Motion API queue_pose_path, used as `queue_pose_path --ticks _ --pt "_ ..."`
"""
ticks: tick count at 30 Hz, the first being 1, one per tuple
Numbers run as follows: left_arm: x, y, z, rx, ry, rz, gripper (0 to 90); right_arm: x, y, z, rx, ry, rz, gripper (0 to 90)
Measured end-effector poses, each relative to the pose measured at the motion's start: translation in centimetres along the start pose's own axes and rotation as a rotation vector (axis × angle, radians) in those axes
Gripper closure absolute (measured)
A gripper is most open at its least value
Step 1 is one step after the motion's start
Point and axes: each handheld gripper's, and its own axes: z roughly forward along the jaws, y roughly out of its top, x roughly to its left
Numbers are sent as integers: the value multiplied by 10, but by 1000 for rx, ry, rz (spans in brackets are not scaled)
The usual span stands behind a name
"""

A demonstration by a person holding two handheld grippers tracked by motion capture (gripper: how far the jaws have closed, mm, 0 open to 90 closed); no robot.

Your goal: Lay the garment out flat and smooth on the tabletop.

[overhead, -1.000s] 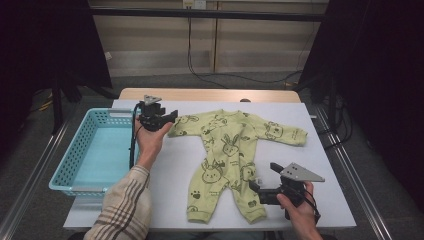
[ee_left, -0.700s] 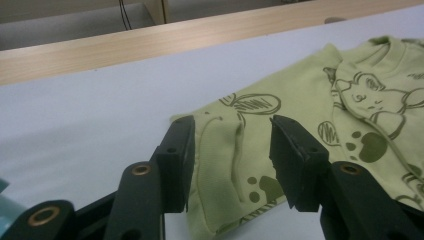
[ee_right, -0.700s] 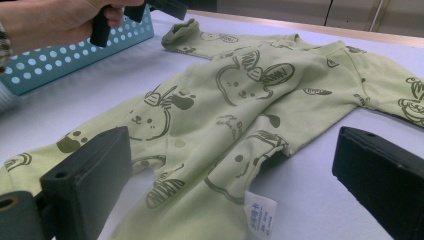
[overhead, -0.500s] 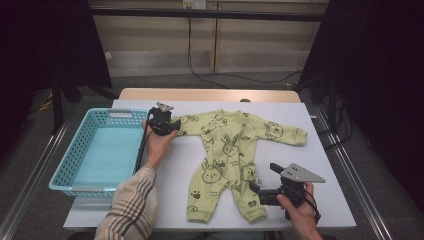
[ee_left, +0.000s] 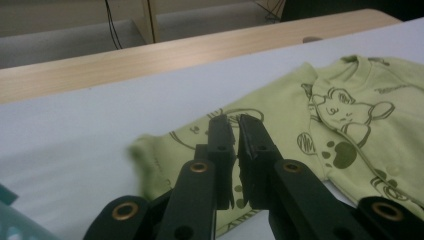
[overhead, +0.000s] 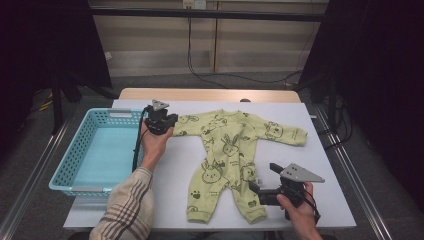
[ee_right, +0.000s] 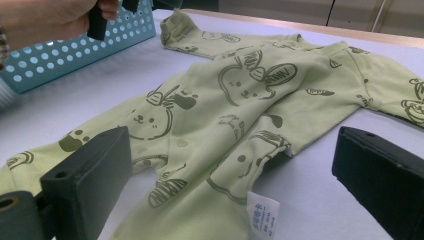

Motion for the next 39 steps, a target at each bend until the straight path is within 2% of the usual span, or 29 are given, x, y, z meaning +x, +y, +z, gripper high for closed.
queue_pose_path --ticks 2,3,4,5,6,7,8,9,10,12,14,15,17,18,20,22,24,25,26,27,28,32,34,39 --pt "0 -3 2 6 -16 -6 863 0 0 0 -1 1 0 25" --pt "-2 -4 4 -24 -15 -46 862 0 0 0 -3 2 -1 25" --pt "-3 -6 3 -26 -19 -51 848 0 0 0 -4 6 0 25" --pt "-4 -7 2 -25 -33 -46 837 0 0 0 -5 5 1 26" --pt "-4 -9 0 5 -42 5 818 0 0 -1 -5 5 1 26" --pt "-10 -12 1 -25 -49 -32 807 0 0 0 -5 4 0 26" --pt "-10 -14 -2 5 -70 16 796 0 0 0 -6 4 -2 27" --pt "-13 -16 -3 15 -85 27 796 0 0 0 -3 0 -3 28" --pt "-20 -19 -2 -17 -103 -14 796 0 0 0 -1 1 -3 33" --pt "-26 -24 -4 -28 -133 -29 795 0 0 1 6 5 -10 43" --pt "-31 -29 -5 -11 -156 -9 789 2 0 3 17 3 -5 59" --pt "-31 -30 -6 33 -162 53 773 2 0 4 21 0 -12 66" --pt "-38 -34 -3 39 -182 51 749 3 1 7 27 0 -23 93" --pt "-40 -35 -1 45 -197 67 742 4 3 9 31 6 -22 120" --pt "-48 -36 5 41 -219 53 715 8 4 15 54 5 -34 149" --pt "-53 -36 9 50 -232 60 709 13 7 21 79 17 -69 221" --pt "-58 -37 15 65 -244 76 704 20 9 26 76 55 -91 229" --pt "-61 -38 17 72 -238 78 693 24 11 29 84 72 -93 229" --pt "-63 -39 19 66 -242 72 680 29 11 33 91 93 -106 230" --pt "-67 -40 22 58 -252 40 681 33 12 36 103 116 -120 232" --pt "-69 -41 24 63 -247 51 677 38 12 40 110 139 -132 244" --pt "-72 -41 26 69 -244 56 665 58 12 56 159 243 -168 326" --pt "-74 -41 28 74 -250 51 657 67 12 63 175 273 -186 370" --pt "-77 -38 32 91 -252 67 640 87 9 81 223 353 -213 466"
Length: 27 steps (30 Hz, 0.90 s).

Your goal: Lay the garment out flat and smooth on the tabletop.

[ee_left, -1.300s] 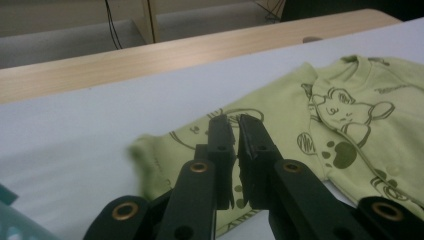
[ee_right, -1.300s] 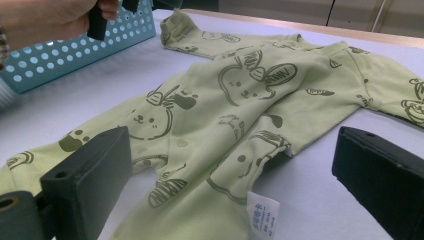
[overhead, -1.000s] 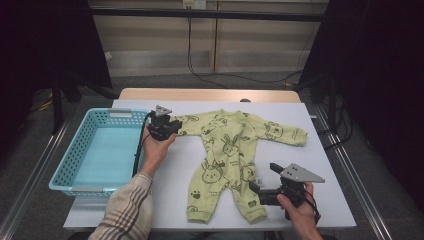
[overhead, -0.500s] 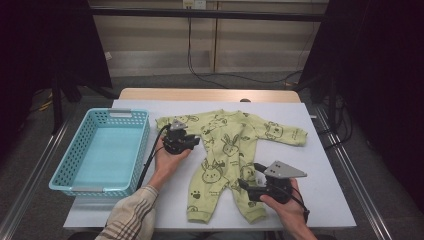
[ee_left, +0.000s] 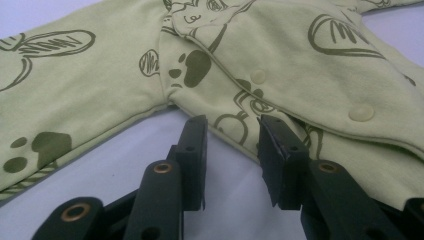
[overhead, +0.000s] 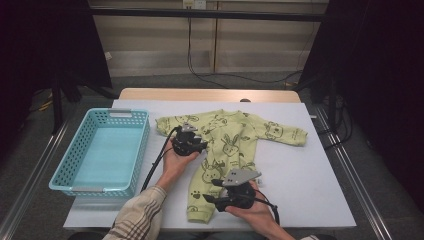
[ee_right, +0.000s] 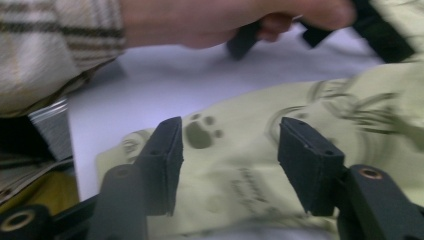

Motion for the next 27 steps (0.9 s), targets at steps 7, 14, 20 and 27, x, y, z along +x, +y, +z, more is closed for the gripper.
queue_pose_path --ticks 7,14,20,27 --pt "-4 2 4 26 12 12 604 6 -1 23 86 14 -29 493" --pt "-11 5 7 11 -23 31 518 7 -4 28 147 1 -39 506" --pt "-11 5 10 39 7 102 614 6 -4 26 147 0 -35 732" --pt "-10 8 10 57 0 78 877 3 -5 24 136 45 -24 900"
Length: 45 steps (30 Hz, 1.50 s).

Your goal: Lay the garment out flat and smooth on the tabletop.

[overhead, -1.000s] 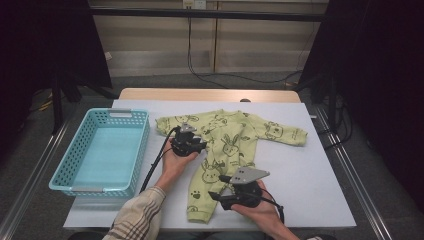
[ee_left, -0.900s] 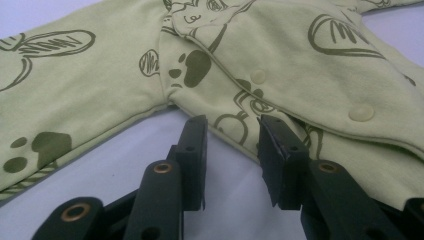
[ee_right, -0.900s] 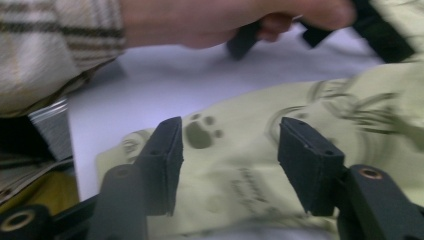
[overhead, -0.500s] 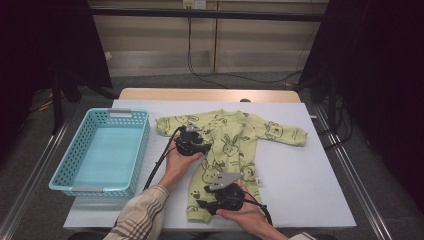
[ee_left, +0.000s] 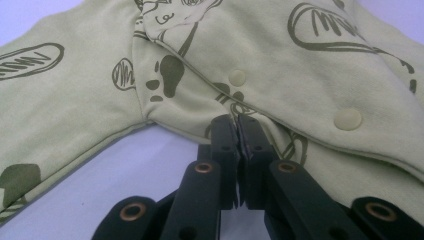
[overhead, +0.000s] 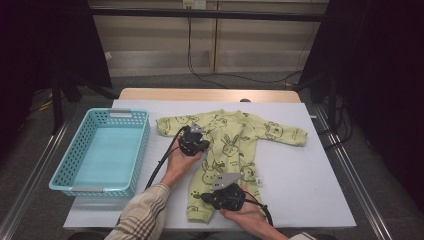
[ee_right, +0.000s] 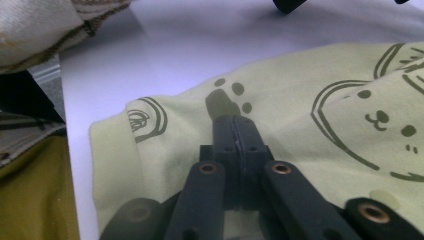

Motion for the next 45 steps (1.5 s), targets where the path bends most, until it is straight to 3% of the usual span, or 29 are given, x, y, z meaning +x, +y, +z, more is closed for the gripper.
queue_pose_path --ticks 2,4,6,11,13,17,19,21,23,24,28,33,36,37,40,42,43,45 --pt "2 -1 -1 0 -7 -36 881 1 -1 -1 3 36 -4 900" --pt "6 -1 -5 16 3 -4 882 7 -1 -2 -1 60 -11 900" --pt "9 -2 -7 6 0 -39 882 12 -1 -5 -10 70 -28 900" --pt "19 -3 -17 -5 32 -51 883 11 -1 -10 -29 75 -10 885" --pt "26 -3 -23 -3 40 -50 883 9 -1 -7 -37 68 -4 722" --pt "32 -2 -25 -19 42 -54 882 4 4 0 -26 50 -2 573" --pt "32 -3 -23 -27 61 -67 882 5 7 3 -27 63 -9 542" --pt "36 -4 -22 -7 54 -58 882 7 11 7 -33 74 -6 509" --pt "37 -5 -20 -9 51 -79 882 8 15 13 -28 57 -37 477" --pt "38 -5 -20 -1 48 -70 882 10 17 15 -29 57 -12 474" --pt "36 -5 -19 -12 56 -79 882 5 23 29 -3 36 -24 466" --pt "35 -6 -20 -7 56 -69 881 5 25 35 -2 -21 -59 565" --pt "35 -5 -21 -16 62 -67 881 6 26 34 4 10 -46 800" --pt "35 -5 -22 -7 54 -65 881 6 26 33 6 30 -21 864" --pt "36 -5 -22 -6 54 -65 882 5 25 31 5 43 -13 891" --pt "35 -5 -21 -34 48 -105 881 6 25 29 10 37 -22 895" --pt "37 -5 -23 -10 49 -73 881 7 25 27 15 50 -8 896" --pt "37 -5 -24 -1 45 -71 881 5 23 22 5 65 -13 896"
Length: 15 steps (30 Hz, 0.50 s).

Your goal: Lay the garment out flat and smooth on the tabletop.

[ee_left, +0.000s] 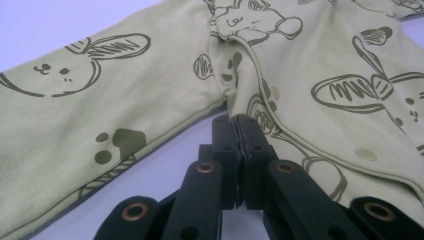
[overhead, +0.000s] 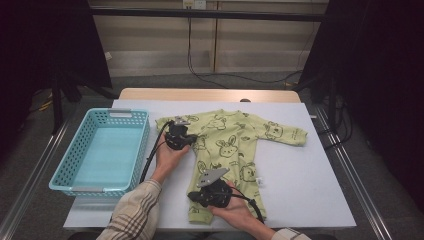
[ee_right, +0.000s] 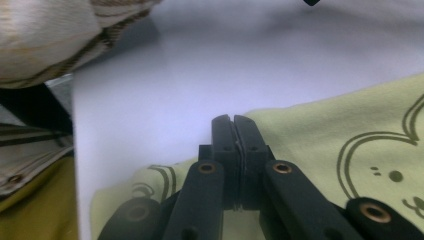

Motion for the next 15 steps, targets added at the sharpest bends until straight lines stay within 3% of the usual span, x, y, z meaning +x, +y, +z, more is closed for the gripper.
queue_pose_path --ticks 4,8,9,11,13,14,15 --pt "-1 -2 -1 -8 -14 -19 881 5 -4 -13 -14 28 7 897" --pt "-3 -4 -2 11 -38 13 879 8 -9 -22 -26 49 8 896" --pt "-4 -5 -1 9 -46 -4 876 8 -10 -23 -26 52 23 896" --pt "-3 -5 -3 5 -56 12 867 8 -13 -21 -20 53 19 896" --pt "-5 -5 -4 -25 -59 -14 840 9 -14 -19 -9 64 20 895" --pt "-4 -5 -7 -18 -58 12 808 11 -14 -18 -10 68 27 895" --pt "-4 -5 -9 -27 -58 11 780 11 -14 -18 -4 73 21 895"
